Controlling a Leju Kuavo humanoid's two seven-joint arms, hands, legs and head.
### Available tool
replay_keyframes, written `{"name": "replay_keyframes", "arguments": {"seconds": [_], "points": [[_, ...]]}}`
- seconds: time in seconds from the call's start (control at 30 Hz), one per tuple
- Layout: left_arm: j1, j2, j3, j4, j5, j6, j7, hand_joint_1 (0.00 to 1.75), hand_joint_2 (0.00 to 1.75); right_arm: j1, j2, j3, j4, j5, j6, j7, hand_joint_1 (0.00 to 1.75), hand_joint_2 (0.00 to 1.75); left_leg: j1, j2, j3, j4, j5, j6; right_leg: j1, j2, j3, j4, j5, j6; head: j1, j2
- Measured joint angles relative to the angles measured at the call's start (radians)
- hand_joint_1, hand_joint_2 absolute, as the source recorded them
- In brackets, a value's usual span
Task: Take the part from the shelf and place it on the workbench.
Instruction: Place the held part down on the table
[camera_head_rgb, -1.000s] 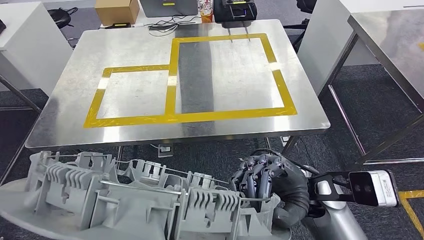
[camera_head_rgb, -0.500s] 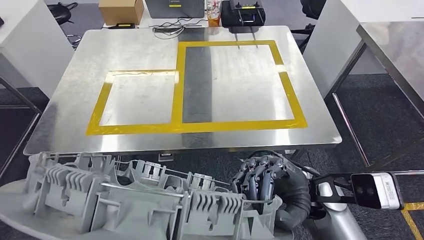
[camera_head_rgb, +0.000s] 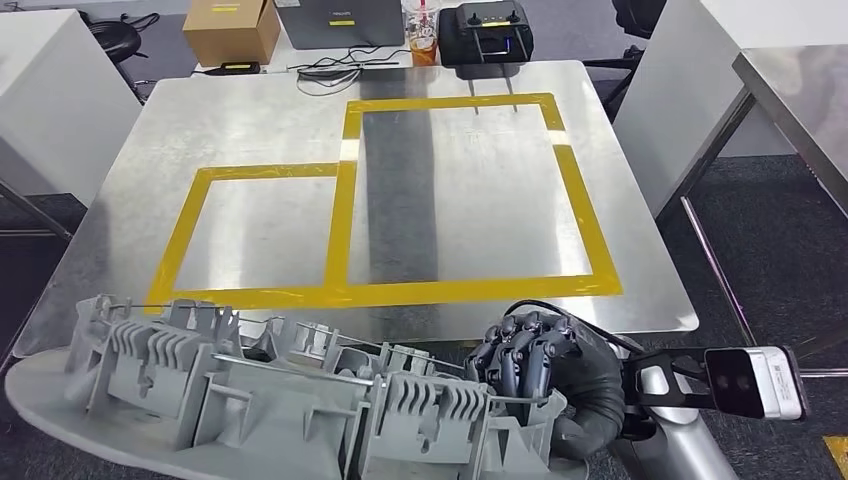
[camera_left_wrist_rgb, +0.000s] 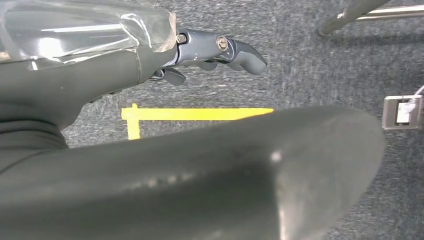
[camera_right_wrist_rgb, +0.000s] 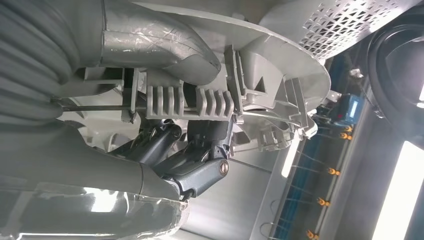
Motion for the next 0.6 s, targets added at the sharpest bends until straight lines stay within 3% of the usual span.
{"name": "replay_keyframes", "arguments": {"seconds": [0.07, 0.1, 0.13, 0.17, 0.23, 0.3, 0.4, 0.47, 0.6], "points": [[0.000, 0.001, 0.000, 0.001, 0.001, 0.000, 0.000, 0.00, 0.00, -0.001, 0.001, 0.000, 0.000, 0.000, 0.000, 0.000, 1.75, 1.75, 0.003, 0.002, -0.092, 0.120, -0.049, -0.011, 0.001, 0.001, 0.012, 0.000, -0.015, -0.006, -0.001, 0.000], [0.000, 0.001, 0.000, 0.002, 0.001, 0.000, 0.000, 0.00, 0.00, -0.001, 0.001, 0.000, 0.000, 0.000, 0.001, 0.000, 1.75, 1.75, 0.004, 0.003, -0.128, 0.150, -0.068, -0.013, 0.002, 0.002, 0.020, 0.000, -0.023, -0.007, -0.001, 0.000], [0.000, 0.001, 0.000, 0.002, 0.002, 0.000, 0.000, 0.00, 0.00, -0.001, 0.001, 0.000, 0.000, 0.000, 0.001, 0.000, 1.75, 1.75, 0.005, 0.004, -0.148, 0.149, -0.064, -0.013, 0.003, 0.004, 0.030, 0.000, -0.031, -0.006, -0.001, 0.000], [0.000, 0.001, 0.000, 0.003, 0.002, 0.000, 0.000, 0.00, 0.00, -0.001, 0.001, 0.001, 0.000, 0.001, 0.002, 0.000, 1.75, 1.75, 0.004, 0.005, -0.152, 0.115, -0.032, -0.010, 0.004, 0.005, 0.041, 0.000, -0.039, -0.006, -0.001, 0.000], [0.000, 0.001, 0.001, 0.003, 0.004, -0.001, 0.000, 0.00, 0.00, -0.003, 0.001, 0.002, 0.000, 0.004, -0.001, 0.001, 1.75, 1.75, 0.000, 0.006, -0.124, -0.014, 0.078, 0.004, 0.006, 0.006, 0.063, -0.002, -0.053, -0.003, 0.000, 0.000], [0.000, 0.002, 0.001, 0.002, 0.007, -0.003, 0.000, 0.00, 0.00, -0.006, 0.001, 0.003, 0.001, 0.013, -0.009, 0.002, 1.75, 1.75, -0.008, 0.007, -0.099, -0.103, 0.131, 0.020, 0.009, 0.008, 0.074, -0.004, -0.063, 0.003, 0.000, 0.000], [0.001, 0.002, 0.001, -0.001, 0.009, -0.004, -0.001, 0.00, 0.00, -0.009, 0.001, 0.004, 0.000, 0.029, -0.020, 0.005, 1.75, 1.75, -0.011, 0.006, -0.085, -0.124, 0.140, 0.034, 0.012, 0.009, 0.077, -0.008, -0.073, 0.017, -0.001, 0.000], [0.001, 0.000, 0.000, -0.002, 0.010, -0.006, -0.002, 0.00, 0.00, -0.013, 0.000, 0.004, 0.000, 0.038, -0.024, 0.006, 1.75, 1.75, -0.005, 0.006, -0.071, -0.143, 0.149, 0.039, 0.015, 0.007, 0.064, 0.023, -0.092, 0.018, 0.001, 0.000], [-0.001, -0.006, 0.001, -0.005, 0.022, -0.017, 0.003, 0.00, 0.00, -0.020, -0.002, 0.006, 0.000, 0.125, -0.067, 0.010, 1.75, 1.75, -0.004, 0.005, -0.059, -0.152, 0.147, 0.046, 0.013, 0.006, -0.063, 0.253, -0.170, 0.017, 0.004, 0.000]]}}
